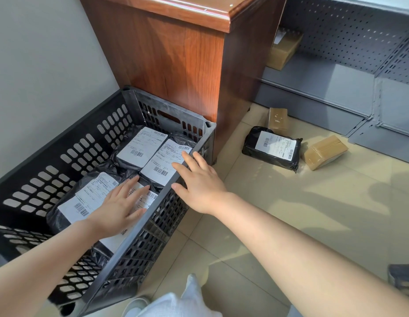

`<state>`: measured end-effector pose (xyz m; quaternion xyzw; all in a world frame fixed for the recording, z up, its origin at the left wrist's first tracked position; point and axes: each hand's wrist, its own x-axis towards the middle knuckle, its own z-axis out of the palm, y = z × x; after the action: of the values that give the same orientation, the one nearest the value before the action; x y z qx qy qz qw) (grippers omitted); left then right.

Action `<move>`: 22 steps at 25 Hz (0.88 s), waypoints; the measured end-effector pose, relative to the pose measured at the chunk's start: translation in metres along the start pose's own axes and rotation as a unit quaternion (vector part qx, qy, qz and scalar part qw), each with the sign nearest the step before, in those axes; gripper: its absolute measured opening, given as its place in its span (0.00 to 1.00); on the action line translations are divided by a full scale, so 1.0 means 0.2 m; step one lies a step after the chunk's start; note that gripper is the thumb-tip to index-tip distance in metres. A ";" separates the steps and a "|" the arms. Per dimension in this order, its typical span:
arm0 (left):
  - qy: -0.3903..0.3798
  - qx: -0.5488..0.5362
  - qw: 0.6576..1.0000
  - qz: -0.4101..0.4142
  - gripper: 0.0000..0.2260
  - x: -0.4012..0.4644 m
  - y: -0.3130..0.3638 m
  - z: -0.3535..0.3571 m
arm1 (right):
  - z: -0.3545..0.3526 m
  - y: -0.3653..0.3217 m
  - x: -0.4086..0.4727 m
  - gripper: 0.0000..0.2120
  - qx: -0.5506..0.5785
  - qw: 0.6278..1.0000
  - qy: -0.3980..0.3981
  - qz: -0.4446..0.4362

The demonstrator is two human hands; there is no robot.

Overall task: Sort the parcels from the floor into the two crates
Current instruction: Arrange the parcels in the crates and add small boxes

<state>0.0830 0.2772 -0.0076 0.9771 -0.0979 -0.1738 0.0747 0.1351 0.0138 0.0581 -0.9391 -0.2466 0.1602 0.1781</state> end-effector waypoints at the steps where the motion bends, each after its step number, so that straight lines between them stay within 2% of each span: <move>1: 0.016 -0.006 1.000 0.001 0.38 0.01 0.00 -0.02 | 0.00 0.00 -0.01 0.28 0.008 1.000 -0.002 -0.003; 3: 0.077 -0.029 0.997 0.008 0.31 0.03 0.03 -0.07 | -0.02 0.03 -0.03 0.28 0.027 1.000 -0.001 -0.003; 5: 0.143 -0.111 0.984 0.001 0.22 0.06 0.09 -0.16 | -0.05 0.06 -0.04 0.28 0.048 0.999 0.012 0.012; 8: 0.219 -0.208 0.953 0.024 0.20 0.13 0.25 -0.32 | -0.11 0.14 -0.06 0.27 0.084 0.994 0.035 0.067; 11: 0.261 -0.183 0.938 0.135 0.21 0.18 0.44 -0.44 | -0.13 0.24 -0.09 0.28 0.138 0.979 0.050 0.143; 14: 0.233 -0.085 0.919 0.306 0.23 0.26 0.68 -0.52 | -0.12 0.36 -0.11 0.29 0.161 0.965 0.061 0.196; 16: 0.210 -0.029 0.911 0.354 0.22 0.38 0.83 -0.52 | -0.11 0.49 -0.12 0.30 0.171 0.955 0.060 0.235; 19: 0.183 0.002 0.926 0.330 0.24 0.60 0.96 -0.41 | -0.07 0.73 -0.13 0.30 0.182 0.930 0.061 0.312; 22: 0.131 0.011 0.959 0.250 0.29 0.85 1.05 -0.24 | -0.04 1.03 -0.14 0.29 0.187 0.907 0.070 0.370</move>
<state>0.2225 0.0423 0.0196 0.9362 -0.3307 -0.0185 0.1174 0.1984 -0.1700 -0.0143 -0.9211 0.1666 0.1920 0.2950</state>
